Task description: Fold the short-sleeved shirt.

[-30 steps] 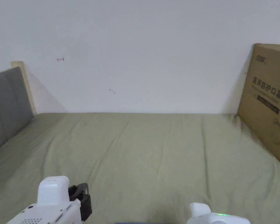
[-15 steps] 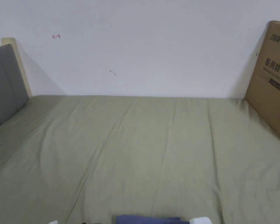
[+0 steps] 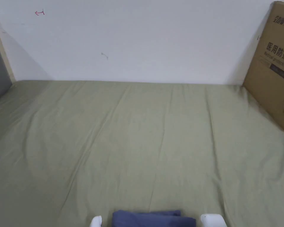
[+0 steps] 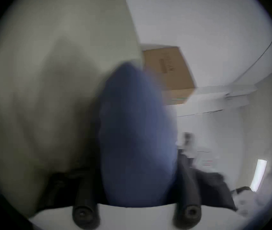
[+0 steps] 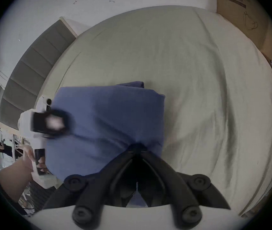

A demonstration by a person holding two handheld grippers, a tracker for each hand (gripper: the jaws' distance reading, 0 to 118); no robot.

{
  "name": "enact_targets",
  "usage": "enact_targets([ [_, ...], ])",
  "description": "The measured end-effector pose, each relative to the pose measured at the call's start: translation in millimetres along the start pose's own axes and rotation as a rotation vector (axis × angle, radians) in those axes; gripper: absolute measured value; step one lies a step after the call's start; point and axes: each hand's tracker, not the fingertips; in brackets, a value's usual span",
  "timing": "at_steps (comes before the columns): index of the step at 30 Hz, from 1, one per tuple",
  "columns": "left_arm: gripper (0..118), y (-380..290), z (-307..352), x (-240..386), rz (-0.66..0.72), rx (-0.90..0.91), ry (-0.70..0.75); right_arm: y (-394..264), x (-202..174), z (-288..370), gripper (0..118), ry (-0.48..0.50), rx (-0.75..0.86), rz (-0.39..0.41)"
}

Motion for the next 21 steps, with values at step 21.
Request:
enact_targets([
  [21,24,70.4,258.0,95.6,-0.239,0.075,0.453,-11.6,-15.1,106.2,0,-0.006,0.164,-0.003],
])
